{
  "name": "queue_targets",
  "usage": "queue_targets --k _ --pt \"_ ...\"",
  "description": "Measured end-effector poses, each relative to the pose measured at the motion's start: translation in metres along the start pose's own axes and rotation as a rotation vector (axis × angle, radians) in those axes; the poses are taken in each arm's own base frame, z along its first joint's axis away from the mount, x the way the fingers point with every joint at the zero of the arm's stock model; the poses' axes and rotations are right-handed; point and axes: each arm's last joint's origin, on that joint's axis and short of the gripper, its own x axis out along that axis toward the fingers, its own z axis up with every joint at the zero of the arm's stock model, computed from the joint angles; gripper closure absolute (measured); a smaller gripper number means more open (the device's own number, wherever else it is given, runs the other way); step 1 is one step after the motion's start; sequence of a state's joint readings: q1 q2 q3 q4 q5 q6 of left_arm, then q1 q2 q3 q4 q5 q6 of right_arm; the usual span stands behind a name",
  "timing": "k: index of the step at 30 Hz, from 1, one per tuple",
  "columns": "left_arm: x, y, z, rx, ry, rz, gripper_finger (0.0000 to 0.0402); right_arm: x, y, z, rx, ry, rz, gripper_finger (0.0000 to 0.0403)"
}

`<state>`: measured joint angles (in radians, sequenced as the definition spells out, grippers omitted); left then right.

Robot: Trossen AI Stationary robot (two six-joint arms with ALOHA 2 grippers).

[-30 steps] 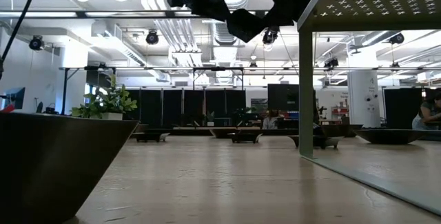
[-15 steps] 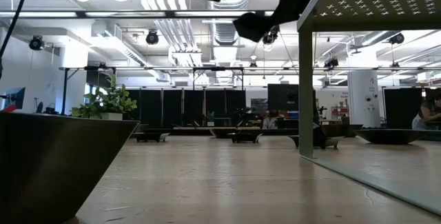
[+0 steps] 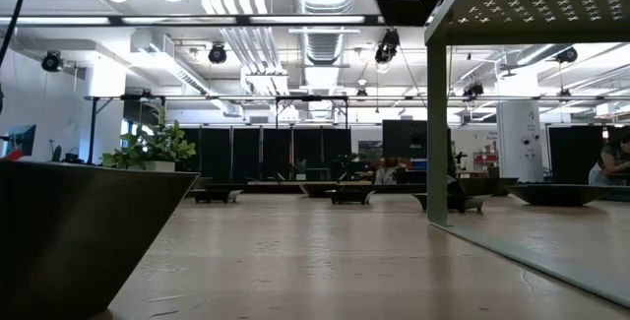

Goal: Pick & Place Mini shaped plates
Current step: Put the distorted square plate on the shelf

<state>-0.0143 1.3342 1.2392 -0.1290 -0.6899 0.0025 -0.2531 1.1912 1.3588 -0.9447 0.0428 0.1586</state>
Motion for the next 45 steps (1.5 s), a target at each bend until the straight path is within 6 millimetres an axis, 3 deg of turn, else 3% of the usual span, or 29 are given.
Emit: queue_targets --k 9,12,22,32,45 --pt "0.0 0.0 -0.002 0.017 0.023 0.0 0.0309 -0.009 0.017 -0.014 0.06 0.218 0.368 0.0394" --pt "0.0 0.001 -0.002 0.016 0.022 0.001 0.0309 -0.014 0.026 -0.024 0.089 0.324 0.413 0.0394" --pt "0.0 0.001 -0.002 0.021 0.022 0.001 0.0309 -0.035 0.071 -0.063 0.18 0.683 0.393 0.0394" --pt "0.0 0.001 -0.002 0.023 0.022 0.001 0.0309 -0.06 0.112 -0.095 0.264 0.773 0.282 0.0394" --pt "0.0 0.001 -0.002 0.116 0.018 0.002 0.0309 -0.088 0.141 -0.149 0.526 0.854 0.036 0.0394"
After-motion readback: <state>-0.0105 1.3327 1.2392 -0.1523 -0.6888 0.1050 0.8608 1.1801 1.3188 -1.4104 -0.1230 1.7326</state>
